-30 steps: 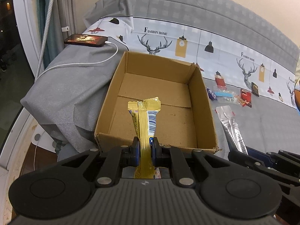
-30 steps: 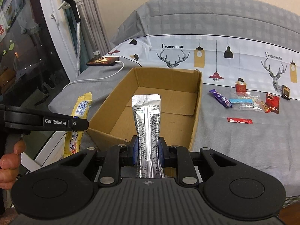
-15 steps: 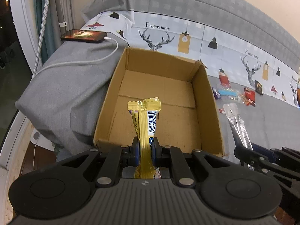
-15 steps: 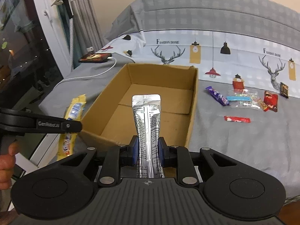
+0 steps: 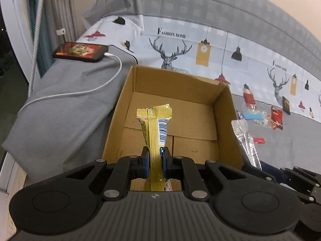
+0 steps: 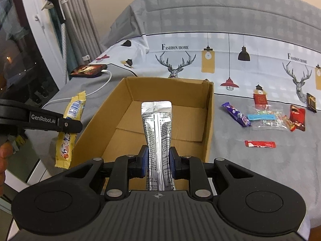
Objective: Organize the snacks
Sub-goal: 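Carry the yellow wafer bar and silver stick pack over the cardboard box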
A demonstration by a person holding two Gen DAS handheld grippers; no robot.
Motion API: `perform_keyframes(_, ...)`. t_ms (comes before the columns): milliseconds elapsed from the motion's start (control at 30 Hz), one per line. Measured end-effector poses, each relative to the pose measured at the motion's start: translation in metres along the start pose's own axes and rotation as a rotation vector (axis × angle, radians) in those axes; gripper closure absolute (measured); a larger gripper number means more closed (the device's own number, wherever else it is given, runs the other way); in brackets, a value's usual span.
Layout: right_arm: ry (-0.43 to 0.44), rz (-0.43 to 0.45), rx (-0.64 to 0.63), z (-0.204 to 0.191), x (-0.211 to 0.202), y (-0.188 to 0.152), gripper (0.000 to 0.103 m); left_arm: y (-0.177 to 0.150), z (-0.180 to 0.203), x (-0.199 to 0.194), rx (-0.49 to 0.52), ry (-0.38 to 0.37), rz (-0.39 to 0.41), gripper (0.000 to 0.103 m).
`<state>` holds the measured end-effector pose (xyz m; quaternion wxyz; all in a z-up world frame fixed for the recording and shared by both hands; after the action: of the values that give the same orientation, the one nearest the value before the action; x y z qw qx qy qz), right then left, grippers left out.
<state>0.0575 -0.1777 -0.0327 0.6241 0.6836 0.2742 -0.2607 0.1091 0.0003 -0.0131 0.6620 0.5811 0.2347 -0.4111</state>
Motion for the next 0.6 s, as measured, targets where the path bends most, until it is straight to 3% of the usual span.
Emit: perform_keyframes(600,-0.001,-0.136,0.017,0.01,0.114,0.02,0.079,0.026,-0.02,0.119,0.015,0.045,-0.169,0.09)
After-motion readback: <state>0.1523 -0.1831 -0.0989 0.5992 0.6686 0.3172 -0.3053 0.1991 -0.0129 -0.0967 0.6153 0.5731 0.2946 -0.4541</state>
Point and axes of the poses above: each gripper's, at about its wrist camera, not at the fingertips, and x roughly the way its jaws point, z to its right, y to its top, the point moved 3 cm from there along x, roughly the way its jaws point, and after that the axes turned 11 degrees about -y, right-handed, at the moved point
